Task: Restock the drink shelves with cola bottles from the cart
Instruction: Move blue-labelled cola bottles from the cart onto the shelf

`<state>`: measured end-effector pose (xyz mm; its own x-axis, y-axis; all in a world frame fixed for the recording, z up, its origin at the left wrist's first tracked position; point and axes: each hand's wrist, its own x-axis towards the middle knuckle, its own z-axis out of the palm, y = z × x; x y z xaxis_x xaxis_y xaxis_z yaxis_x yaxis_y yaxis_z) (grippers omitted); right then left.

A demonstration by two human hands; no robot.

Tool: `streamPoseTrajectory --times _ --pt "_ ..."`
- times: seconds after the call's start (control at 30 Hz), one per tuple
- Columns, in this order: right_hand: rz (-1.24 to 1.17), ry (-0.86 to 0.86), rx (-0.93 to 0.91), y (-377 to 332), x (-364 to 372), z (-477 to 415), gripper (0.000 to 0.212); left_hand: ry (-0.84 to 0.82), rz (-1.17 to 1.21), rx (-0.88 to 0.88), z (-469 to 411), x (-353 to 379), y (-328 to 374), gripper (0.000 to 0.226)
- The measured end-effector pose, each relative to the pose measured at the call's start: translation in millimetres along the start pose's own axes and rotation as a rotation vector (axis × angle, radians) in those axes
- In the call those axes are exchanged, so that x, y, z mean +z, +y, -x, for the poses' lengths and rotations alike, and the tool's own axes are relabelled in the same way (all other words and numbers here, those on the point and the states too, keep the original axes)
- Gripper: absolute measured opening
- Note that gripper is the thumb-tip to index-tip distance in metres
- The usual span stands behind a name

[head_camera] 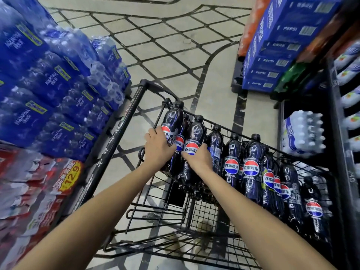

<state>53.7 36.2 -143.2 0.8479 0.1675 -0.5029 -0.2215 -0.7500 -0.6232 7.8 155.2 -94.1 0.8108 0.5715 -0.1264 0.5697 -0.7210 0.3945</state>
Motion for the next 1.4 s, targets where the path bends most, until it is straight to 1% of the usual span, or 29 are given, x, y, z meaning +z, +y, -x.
streamPoseTrajectory --times 0.1,0.17,0.27,0.33,0.37,0.4,0.43,0.5,0.57,0.6,0.63,0.67,0.7,0.73,0.77,0.83,0.87,0.9,0.97,1.0,1.07,1.13,1.23,1.33,1.37,1.4 --pt "-0.054 0.010 -0.022 -0.6 -8.5 4.0 0.061 0.022 0.136 0.000 4.1 -7.0 2.6 0.060" --pt "-0.117 0.026 -0.037 1.0 -15.2 10.3 0.060 0.028 0.209 0.028 9.0 -12.5 3.5 0.057" --pt "-0.204 0.071 -0.064 5.6 -25.5 24.6 0.061 0.031 0.290 0.110 20.4 -18.5 5.0 0.049" --pt "-0.255 0.100 -0.076 7.5 -33.5 36.5 0.063 0.029 0.398 0.179 31.7 -24.2 9.9 0.030" --pt "-0.280 0.116 -0.066 9.0 -37.6 43.3 0.068 0.024 0.468 0.234 38.3 -26.8 12.3 0.021" --pt "-0.307 0.131 -0.048 11.1 -41.7 51.3 0.073 0.015 0.505 0.293 45.4 -30.2 15.5 0.026" --pt "-0.336 0.146 -0.027 14.1 -45.3 60.0 0.078 -0.019 0.528 0.355 51.7 -32.3 17.8 0.030" --pt "-0.399 0.190 0.013 21.6 -52.0 81.7 0.084 -0.168 0.533 0.399 63.0 -32.9 20.5 0.022" --pt "-0.481 0.249 0.045 32.6 -56.2 106.9 0.088 -0.278 0.543 0.404 76.9 -31.6 23.9 0.019" --pt "-0.523 0.285 0.054 39.3 -57.7 120.7 0.087 -0.337 0.546 0.397 84.9 -29.0 26.5 0.023" --pt "-0.562 0.325 0.065 47.1 -59.6 135.0 0.084 -0.393 0.545 0.391 94.1 -26.3 30.1 0.035" --pt "-0.600 0.367 0.071 55.5 -61.2 149.7 0.078 -0.446 0.548 0.387 105.1 -23.8 34.6 0.046" --pt "-0.636 0.414 0.071 65.2 -62.6 164.9 0.069 -0.487 0.566 0.404 116.7 -21.0 39.4 0.051" --pt "-0.671 0.457 0.074 74.8 -63.7 180.8 0.062 -0.520 0.575 0.425 129.1 -17.9 44.6 0.053" --pt "-0.704 0.491 0.086 84.8 -64.6 197.8 0.059 -0.537 0.567 0.451 143.1 -14.7 49.8 0.054" --pt "-0.745 0.566 0.122 106.9 -67.2 231.6 0.060 -0.583 0.550 0.531 175.8 -8.9 60.7 0.056" --pt "-0.760 0.607 0.140 118.6 -68.2 248.2 0.060 -0.619 0.568 0.571 193.9 -6.4 65.3 0.054" --pt "-0.777 0.643 0.160 131.1 -69.4 264.8 0.061 -0.655 0.576 0.615 212.7 -4.6 69.6 0.048" --pt "-0.816 0.710 0.206 156.1 -69.9 300.7 0.064 -0.727 0.557 0.690 251.3 1.2 78.0 0.027" --pt "-0.835 0.750 0.226 168.5 -69.4 319.6 0.065 -0.764 0.555 0.732 270.9 4.2 82.3 0.023" --pt "-0.866 0.842 0.263 193.4 -67.0 359.1 0.063 -0.853 0.549 0.810 310.1 10.5 90.3 0.024" --pt "-0.880 0.931 0.306 217.5 -64.4 398.8 0.056 -0.939 0.532 0.861 349.8 19.5 96.6 0.015" --pt "-0.918 1.034 0.363 250.6 -59.4 459.7 0.047 -1.037 0.510 0.901 411.4 31.2 101.2 0.015" --pt "-0.915 1.139 0.406 281.2 -48.3 525.6 0.044 -1.147 0.441 0.915 479.7 39.3 96.8 0.043" --pt "-0.930 1.169 0.417 291.7 -43.4 548.3 0.042 -1.182 0.446 0.908 502.8 41.0 93.6 0.041" --pt "-0.948 1.189 0.427 302.3 -37.7 570.6 0.041 -1.218 0.460 0.905 525.0 44.2 89.7 0.031"
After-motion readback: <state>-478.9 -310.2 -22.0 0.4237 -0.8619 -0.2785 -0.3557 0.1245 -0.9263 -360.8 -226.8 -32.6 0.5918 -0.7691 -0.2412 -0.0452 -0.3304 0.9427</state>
